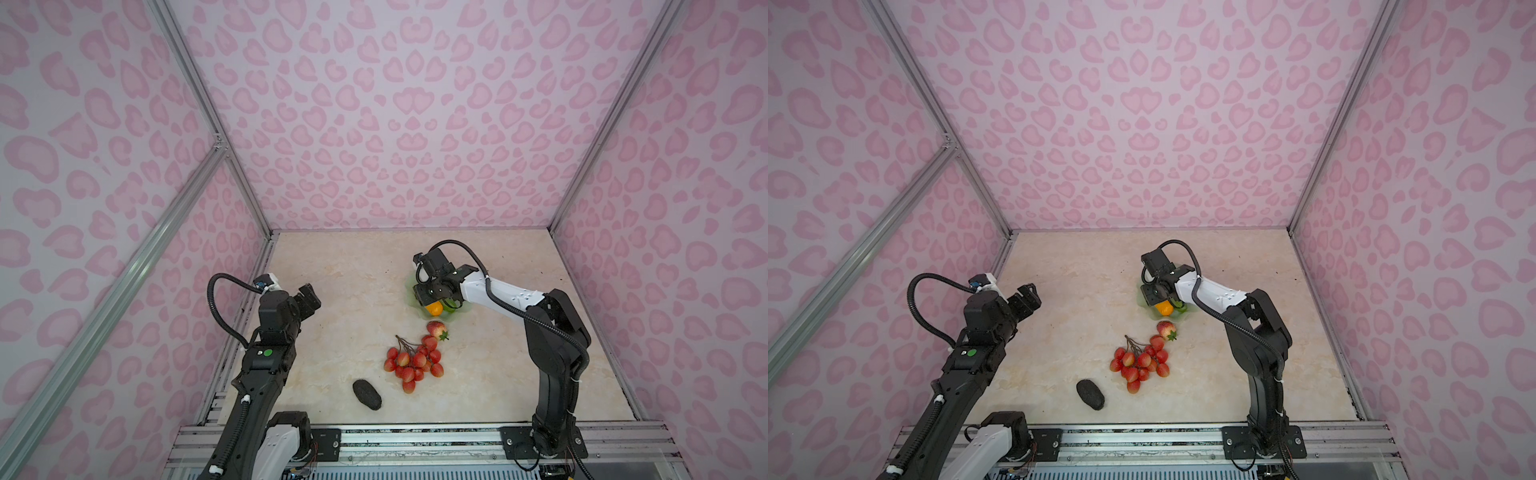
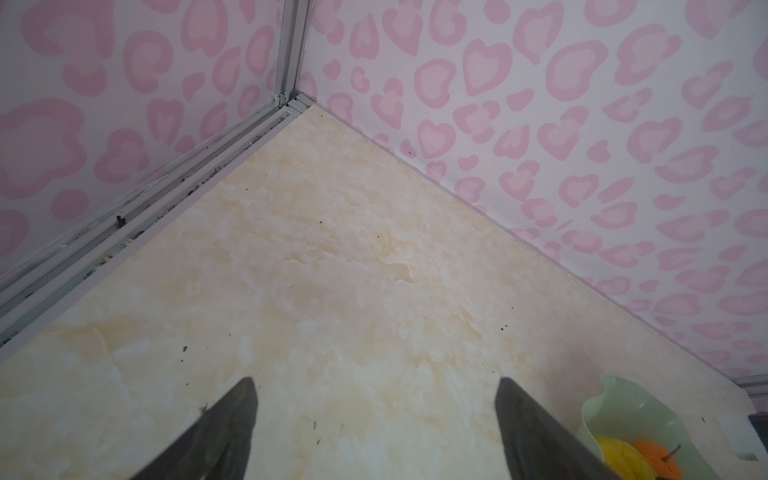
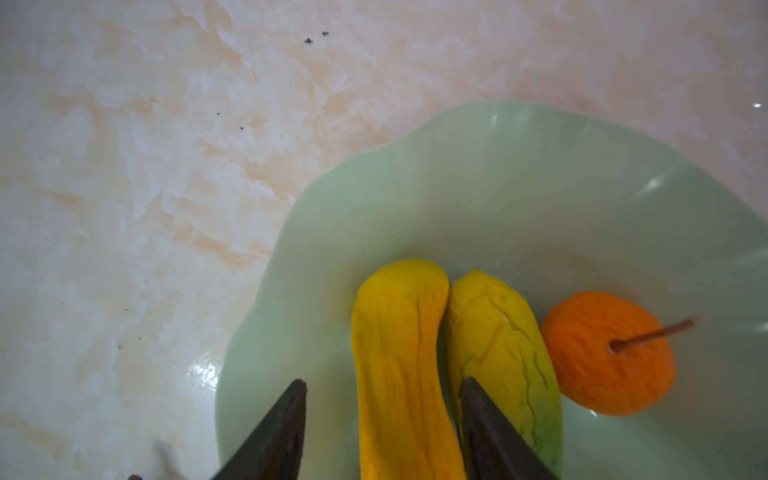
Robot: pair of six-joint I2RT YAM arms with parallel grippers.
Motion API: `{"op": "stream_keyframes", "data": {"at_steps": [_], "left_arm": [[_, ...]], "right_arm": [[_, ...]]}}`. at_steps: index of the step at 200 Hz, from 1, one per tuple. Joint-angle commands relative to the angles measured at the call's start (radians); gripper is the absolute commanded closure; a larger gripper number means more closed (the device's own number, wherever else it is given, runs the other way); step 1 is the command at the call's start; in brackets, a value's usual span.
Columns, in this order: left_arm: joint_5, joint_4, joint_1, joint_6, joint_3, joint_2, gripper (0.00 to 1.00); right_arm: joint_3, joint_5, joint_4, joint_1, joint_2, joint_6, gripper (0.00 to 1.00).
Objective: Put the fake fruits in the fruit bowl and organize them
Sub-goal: 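Carry the yellow squash with the right gripper into the bowl and release, then reach the right gripper down and grasp the dark avocado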
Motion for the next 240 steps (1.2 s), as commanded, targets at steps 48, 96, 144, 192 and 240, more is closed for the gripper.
{"op": "stream_keyframes", "data": {"at_steps": [48,96,144,192,240], "left_arm": [[-0.026,0.013,0.003,-0.009,0.0,-0.006,0.09],[-0.041,-0.003,0.003,-0.006,-0.008,-0.039,0.09],[-0.064,-0.03,0.005,-0.01,-0.042,-0.108,0.09],[-0.09,-0.053,0.006,0.0,-0.055,-0.157,0.08],[-0.103,-0.06,0.006,0.008,-0.054,-0.168,0.08]], "right_arm": [[-0.081,0.068,-0.02,0.308,-0.276,0.041,0.4],[-0.133,-0.045,0.018,0.606,-0.154,0.163,0.39],[-0.057,-0.124,-0.034,0.683,-0.009,0.144,0.37],[0.037,-0.121,-0.124,0.659,0.096,0.131,0.39],[0.1,-0.135,-0.16,0.639,0.161,0.119,0.43]]}}
